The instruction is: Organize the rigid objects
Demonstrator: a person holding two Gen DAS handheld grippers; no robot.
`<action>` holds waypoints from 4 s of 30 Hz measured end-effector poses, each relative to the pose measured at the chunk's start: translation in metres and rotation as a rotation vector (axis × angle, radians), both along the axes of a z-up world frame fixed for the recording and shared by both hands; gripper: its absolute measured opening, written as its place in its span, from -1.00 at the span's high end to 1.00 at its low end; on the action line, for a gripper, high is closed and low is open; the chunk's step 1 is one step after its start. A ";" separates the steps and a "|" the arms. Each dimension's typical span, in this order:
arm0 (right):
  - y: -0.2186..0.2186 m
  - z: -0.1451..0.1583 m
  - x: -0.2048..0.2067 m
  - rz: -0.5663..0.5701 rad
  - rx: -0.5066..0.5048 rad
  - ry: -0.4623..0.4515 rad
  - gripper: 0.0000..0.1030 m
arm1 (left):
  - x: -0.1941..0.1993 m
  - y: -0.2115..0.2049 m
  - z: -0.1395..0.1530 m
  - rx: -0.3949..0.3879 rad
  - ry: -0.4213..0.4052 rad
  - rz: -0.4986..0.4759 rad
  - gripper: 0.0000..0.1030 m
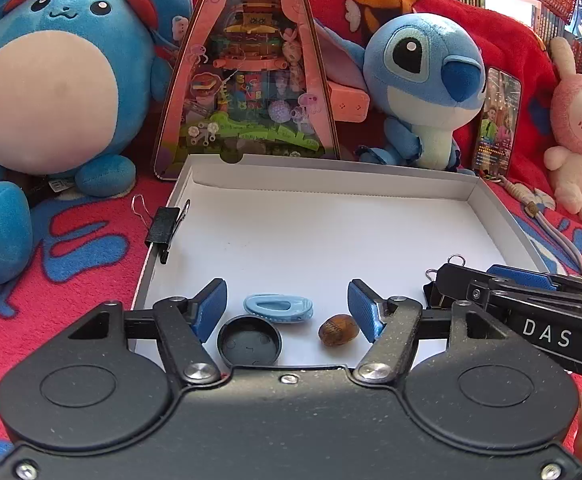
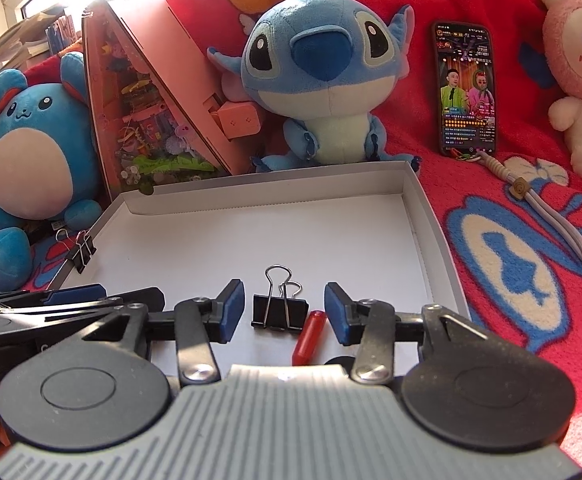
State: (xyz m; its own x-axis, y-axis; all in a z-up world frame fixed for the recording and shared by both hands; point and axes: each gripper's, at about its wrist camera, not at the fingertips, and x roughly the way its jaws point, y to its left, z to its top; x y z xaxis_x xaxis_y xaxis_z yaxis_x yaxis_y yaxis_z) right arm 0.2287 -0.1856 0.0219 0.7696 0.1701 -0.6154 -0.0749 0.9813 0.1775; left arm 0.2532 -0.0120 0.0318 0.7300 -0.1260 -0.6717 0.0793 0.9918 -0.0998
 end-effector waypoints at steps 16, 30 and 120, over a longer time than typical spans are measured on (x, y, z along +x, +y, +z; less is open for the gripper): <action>-0.014 0.018 -0.027 -0.010 -0.006 -0.083 -0.72 | -0.035 0.004 0.023 0.040 -0.062 -0.002 -0.64; -0.014 0.026 -0.067 0.025 -0.067 -0.161 -0.91 | -0.078 0.010 0.031 0.001 -0.067 -0.001 -0.66; -0.004 -0.037 -0.123 0.025 -0.190 -0.017 -1.00 | -0.137 0.018 -0.033 0.094 -0.058 0.072 -1.00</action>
State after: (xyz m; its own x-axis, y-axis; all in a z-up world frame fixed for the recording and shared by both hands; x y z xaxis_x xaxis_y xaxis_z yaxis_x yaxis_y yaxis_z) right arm 0.1058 -0.1893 -0.0156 0.7773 0.0710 -0.6251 -0.1008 0.9948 -0.0123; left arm 0.1160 0.0055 -0.0010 0.7727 -0.0104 -0.6347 0.0104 0.9999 -0.0038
